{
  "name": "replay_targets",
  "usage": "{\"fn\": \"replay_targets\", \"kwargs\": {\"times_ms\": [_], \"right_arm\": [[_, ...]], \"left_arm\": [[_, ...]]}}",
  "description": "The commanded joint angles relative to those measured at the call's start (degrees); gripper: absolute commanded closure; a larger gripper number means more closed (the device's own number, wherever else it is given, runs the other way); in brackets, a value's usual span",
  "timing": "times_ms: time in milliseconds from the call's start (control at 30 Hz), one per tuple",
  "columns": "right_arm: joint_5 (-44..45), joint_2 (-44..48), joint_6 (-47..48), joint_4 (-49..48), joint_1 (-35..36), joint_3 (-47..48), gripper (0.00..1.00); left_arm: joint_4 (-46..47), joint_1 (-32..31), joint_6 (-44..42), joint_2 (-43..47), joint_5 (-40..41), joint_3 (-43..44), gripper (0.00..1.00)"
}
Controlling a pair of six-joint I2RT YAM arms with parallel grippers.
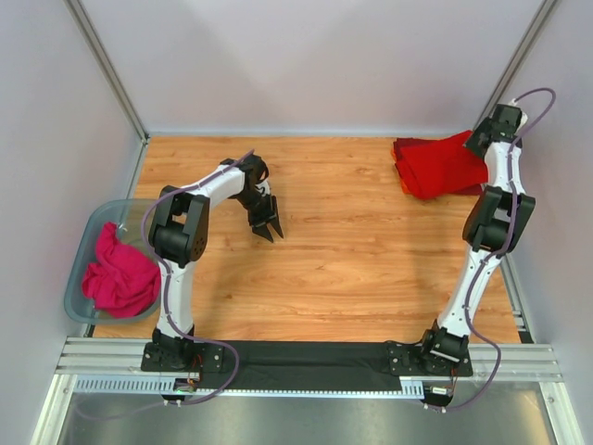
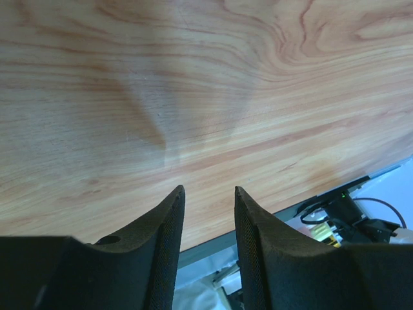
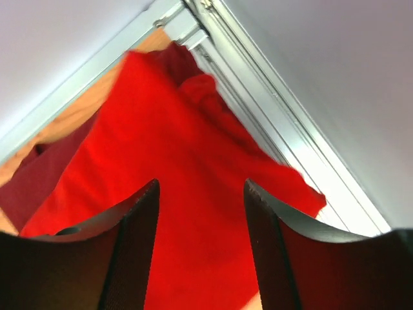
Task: Fold and stack the t-shirts
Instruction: Neatly place the folded tshirt to the corner
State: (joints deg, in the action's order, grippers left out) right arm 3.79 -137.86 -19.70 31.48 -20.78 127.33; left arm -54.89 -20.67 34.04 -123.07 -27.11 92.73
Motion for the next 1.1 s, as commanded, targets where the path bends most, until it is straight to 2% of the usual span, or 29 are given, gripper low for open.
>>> {"fn": "replay_targets", "kwargs": {"times_ms": [0, 67, 100, 233, 467, 767, 1067], "right_arm": [[5.52, 9.53, 12.46, 1.03, 5.55, -2.07, 0.44], [8.24, 10.59, 16.43, 2.79, 7.84, -2.78, 0.41], [9.12, 10.95, 21.41, 3.31, 10.38, -4.44, 0.41], [12.02, 12.61, 28.12, 3.32, 16.63, -9.81, 0.38], [11.93, 13.41, 33.94, 3.06, 24.54, -16.4, 0.34], [22.65, 9.19, 42.72, 0.69, 28.42, -16.24, 0.32], [23.1, 5.07, 43.17, 0.95, 28.86, -13.42, 0.33]], "left_arm": [[0.05, -0.43, -1.96, 3.18, -1.09, 1.05, 0.56], [0.84, -0.34, -2.31, 3.71, -1.54, -0.08, 0.56], [1.36, -0.34, -2.4, 4.06, -2.06, -0.61, 0.56], [3.03, -0.34, -3.01, 6.51, -2.94, -3.16, 0.56], [4.53, -0.34, -4.42, 9.07, -3.56, -7.38, 0.56], [5.06, -0.25, -4.77, 9.95, -3.3, -10.46, 0.57], [4.53, 0.19, -4.86, 9.25, -3.03, -9.85, 0.58]]}}
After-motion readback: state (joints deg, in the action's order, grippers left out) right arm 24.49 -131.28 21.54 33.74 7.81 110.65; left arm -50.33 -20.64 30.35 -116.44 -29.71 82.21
